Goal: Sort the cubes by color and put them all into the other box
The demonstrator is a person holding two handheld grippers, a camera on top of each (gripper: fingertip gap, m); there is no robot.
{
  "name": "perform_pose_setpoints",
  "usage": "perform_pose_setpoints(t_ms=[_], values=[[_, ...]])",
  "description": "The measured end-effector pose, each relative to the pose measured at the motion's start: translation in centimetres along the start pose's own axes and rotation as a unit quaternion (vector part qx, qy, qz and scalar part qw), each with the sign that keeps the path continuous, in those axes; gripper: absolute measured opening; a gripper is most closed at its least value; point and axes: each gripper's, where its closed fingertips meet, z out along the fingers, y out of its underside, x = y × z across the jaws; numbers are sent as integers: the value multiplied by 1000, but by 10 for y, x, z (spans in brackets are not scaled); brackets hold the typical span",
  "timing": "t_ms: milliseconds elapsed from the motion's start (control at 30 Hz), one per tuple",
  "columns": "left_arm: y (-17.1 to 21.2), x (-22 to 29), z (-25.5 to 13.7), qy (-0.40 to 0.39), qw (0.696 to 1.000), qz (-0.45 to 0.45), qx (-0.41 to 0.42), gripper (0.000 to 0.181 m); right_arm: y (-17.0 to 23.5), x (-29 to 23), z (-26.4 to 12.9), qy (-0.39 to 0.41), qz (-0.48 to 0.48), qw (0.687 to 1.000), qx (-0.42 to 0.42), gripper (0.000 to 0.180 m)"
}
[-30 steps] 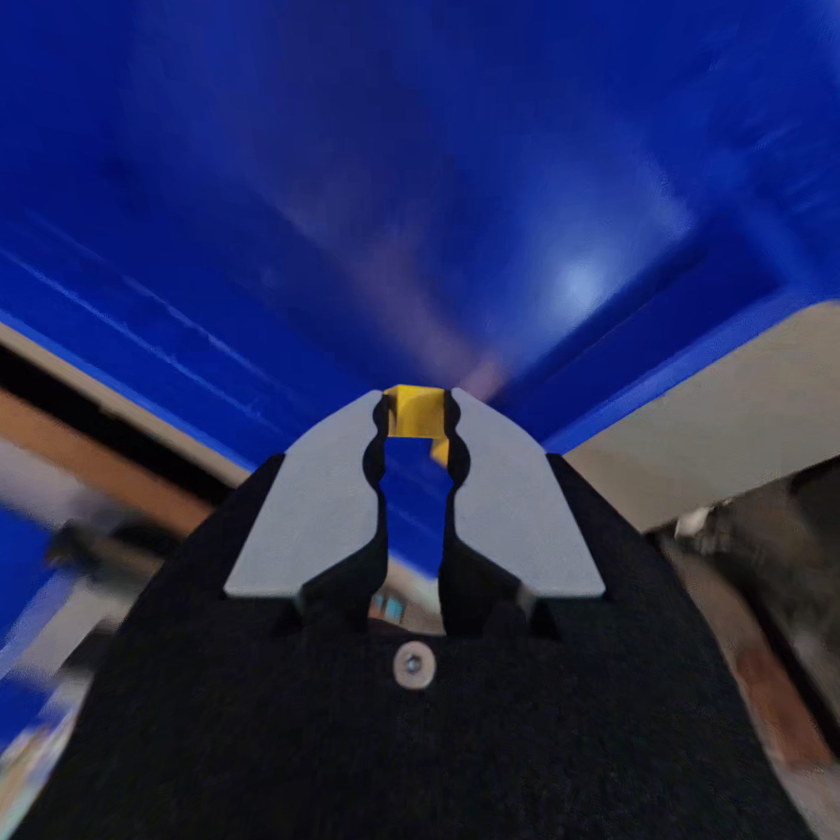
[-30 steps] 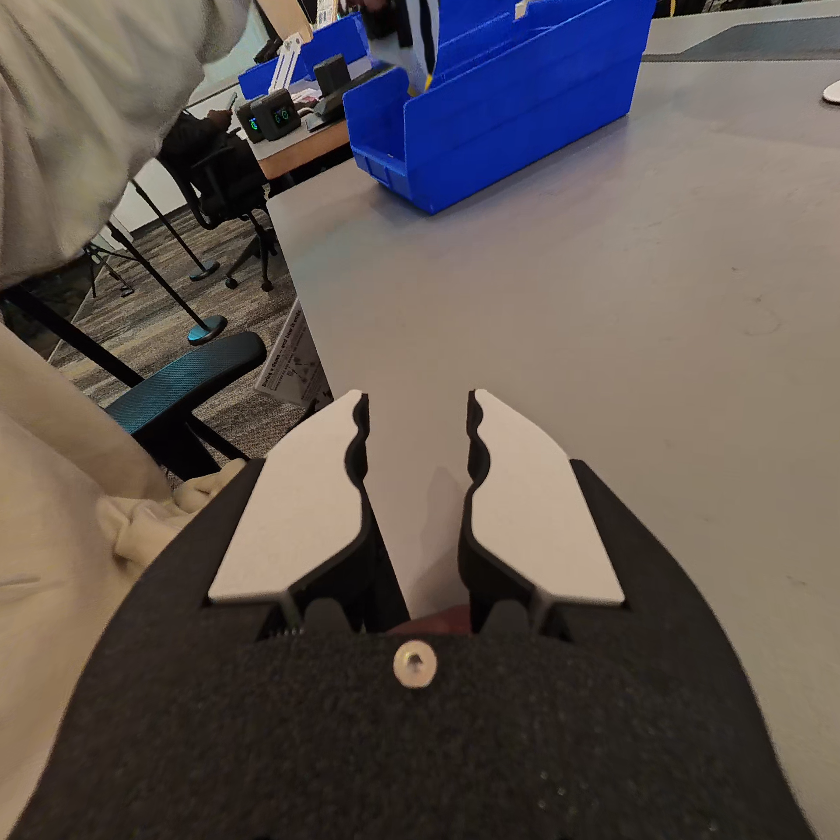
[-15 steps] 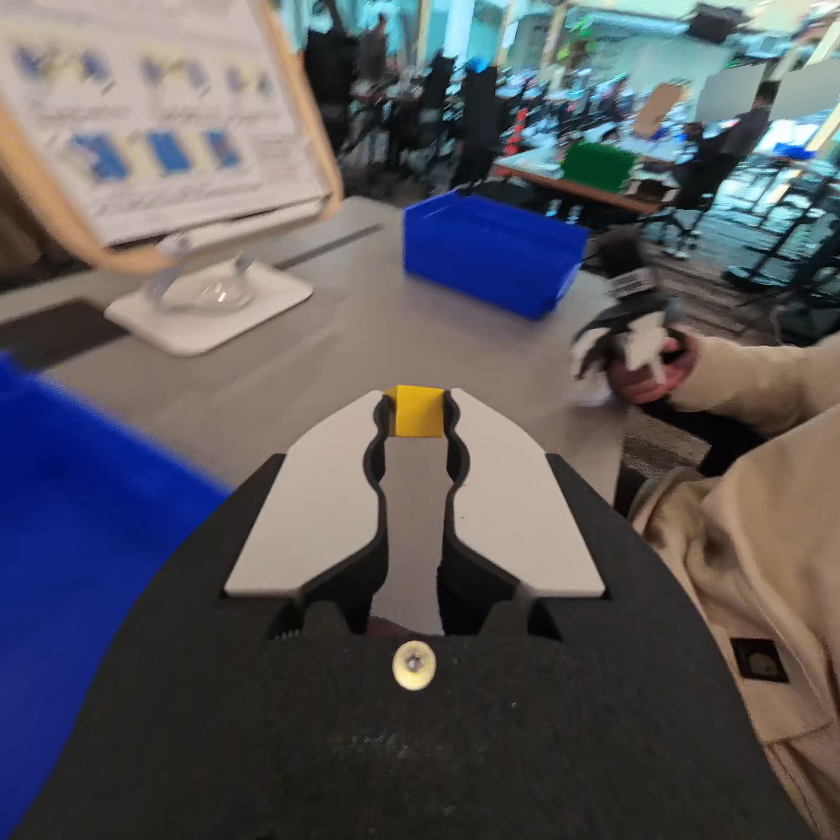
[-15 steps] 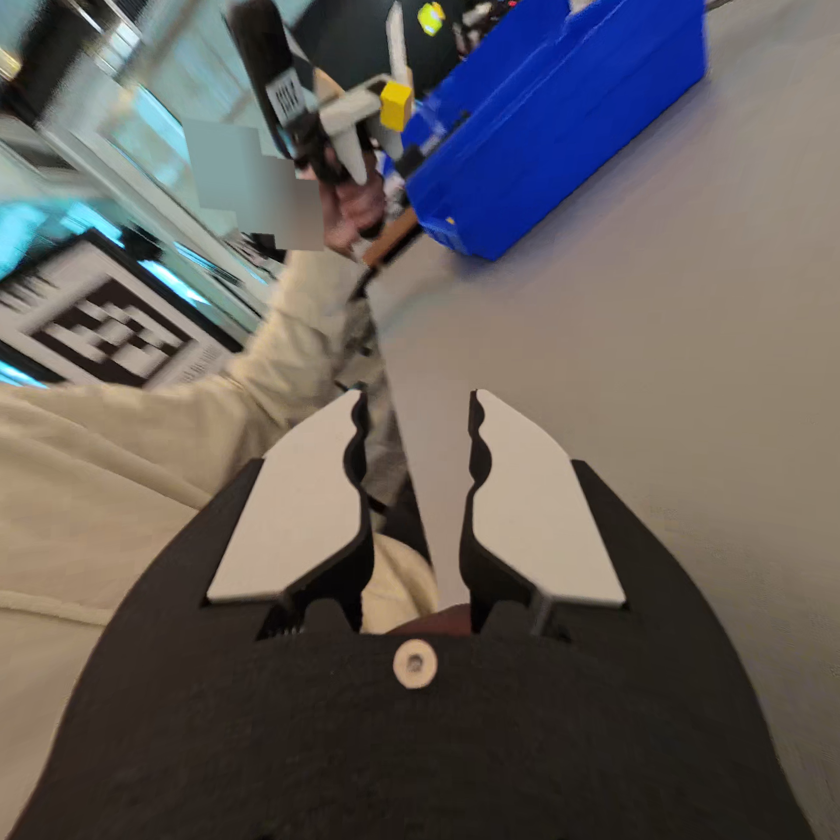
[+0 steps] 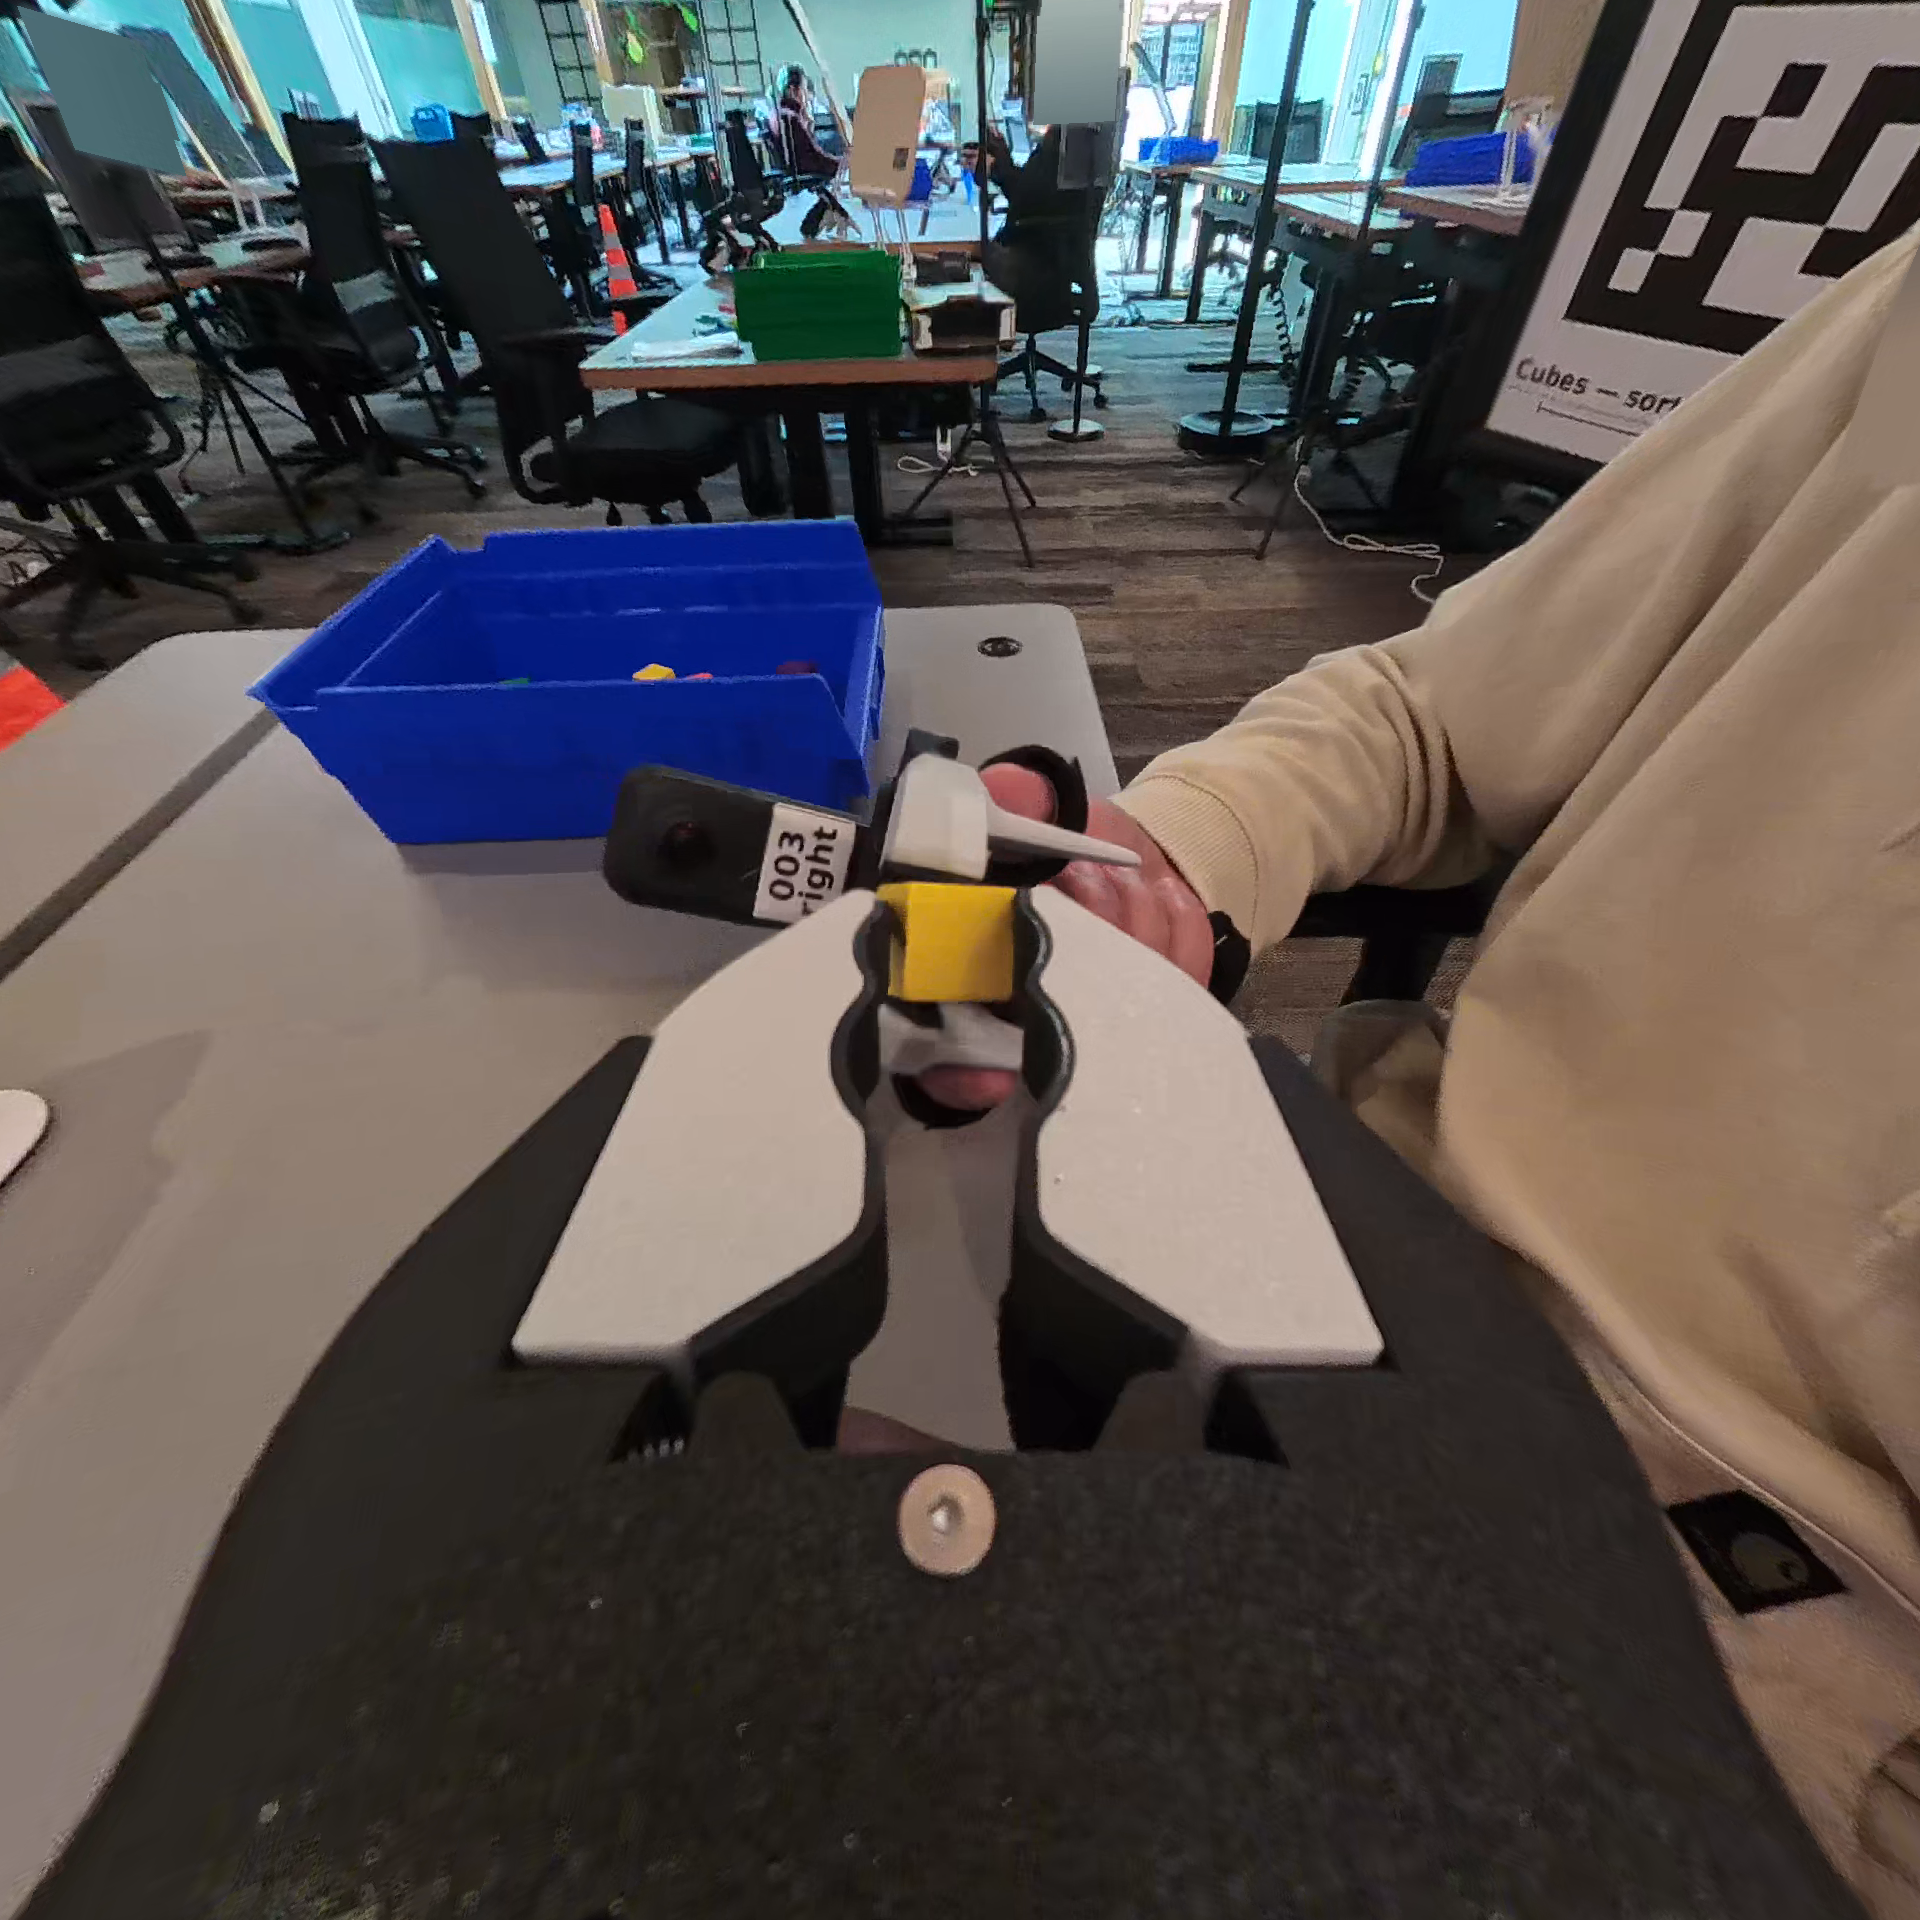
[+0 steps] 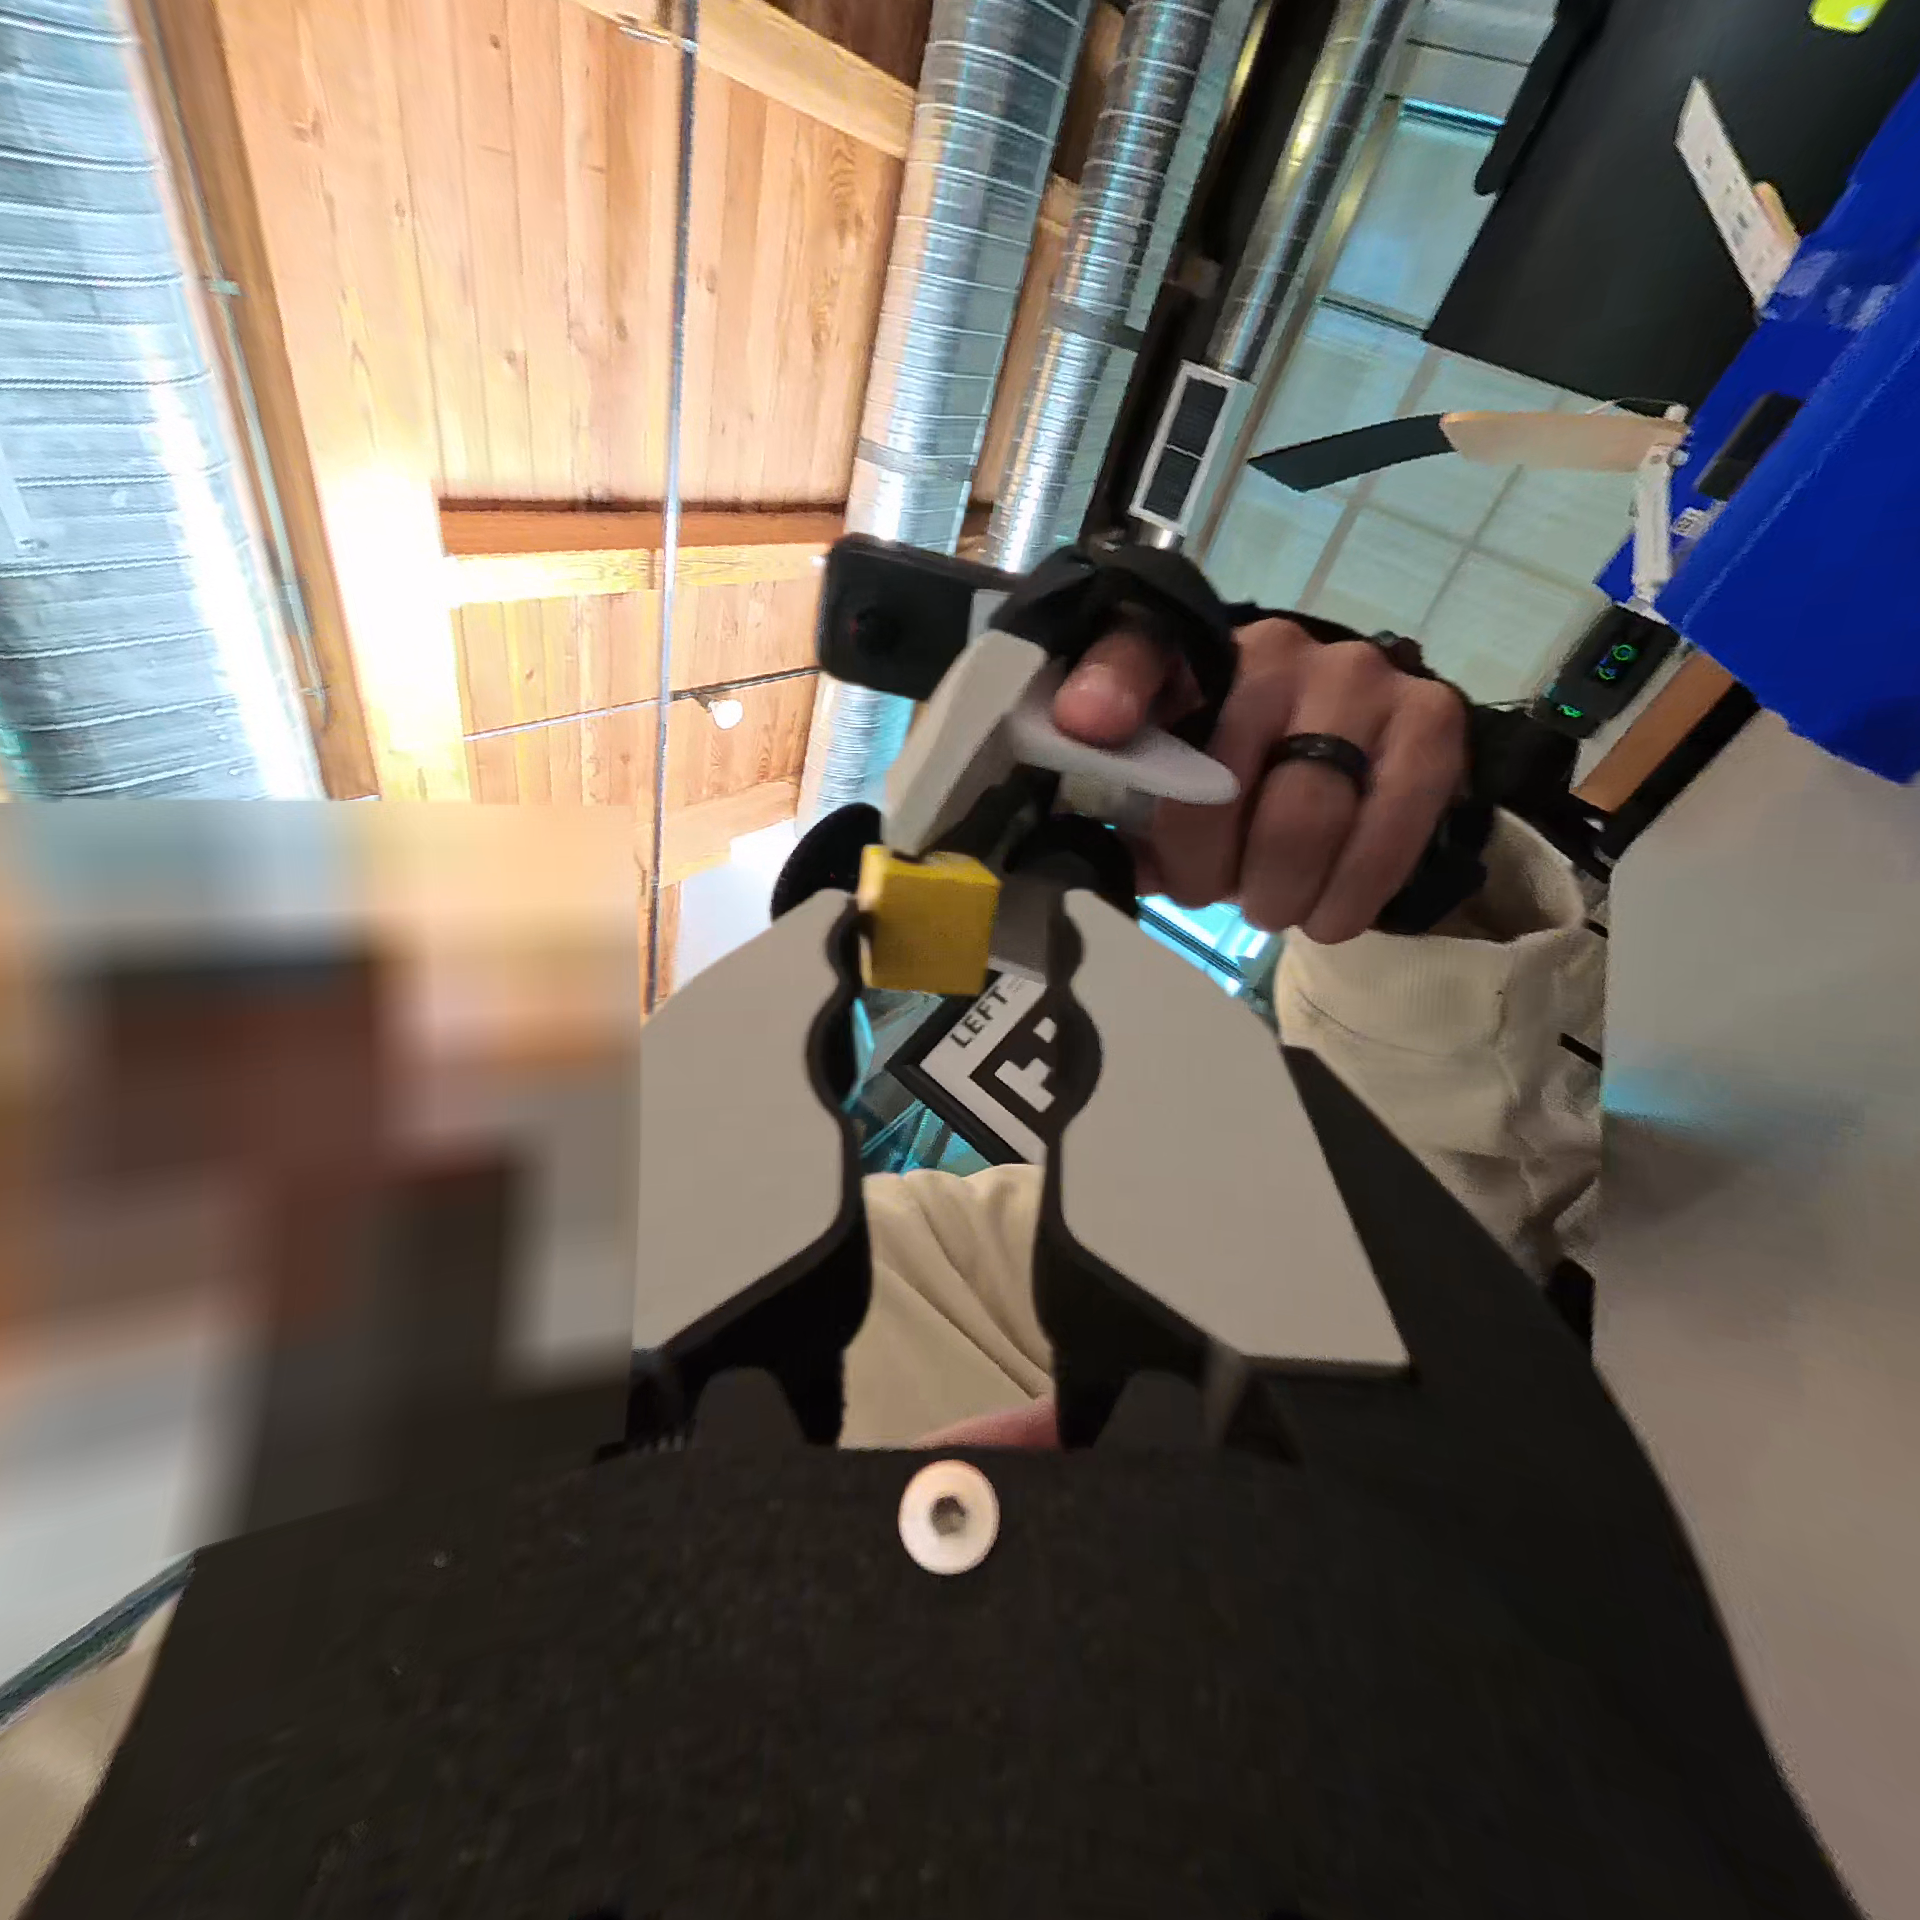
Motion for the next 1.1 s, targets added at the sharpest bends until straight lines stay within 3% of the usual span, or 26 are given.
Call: perform_pose_setpoints(t_ms=[33,100,200,300,367,467,533,667,767,867,967,1100], values=[[3,0,4,2,1000,-4,5,22,0,-3,-5,-13,3,1000,0,24],[11,0,9,-4,1000,-8,8,24,3,1,-14,16,-23,1000,-3,22],[29,-2,6,-61,997,-38,-5,51,4,2,-32,73,-71,995,12,22],[60,0,-9,-167,982,-89,-4,57,10,5,-62,203,-184,962,12,22],[88,4,-23,-246,963,-111,-1,55,15,7,-90,314,-284,906,4,22],[122,17,-39,-314,939,-141,-18,51,19,2,-133,451,-405,795,15,22],[125,30,-42,-307,938,-163,1,48,21,-7,-151,493,-445,747,28,22],[117,32,-46,-316,939,-133,3,48,6,-42,-169,517,-486,700,71,22],[120,31,-45,-321,940,-116,-16,49,-44,-104,-209,583,-529,603,126,22],[122,36,-40,-310,944,-109,-24,49,-105,-128,-269,682,-475,551,72,22],[121,35,-37,-312,945,-94,-31,48,-159,-106,-329,755,-369,542,-27,22],[122,39,-36,-310,946,-88,-37,48,-204,-63,-371,793,-253,541,-122,23]])
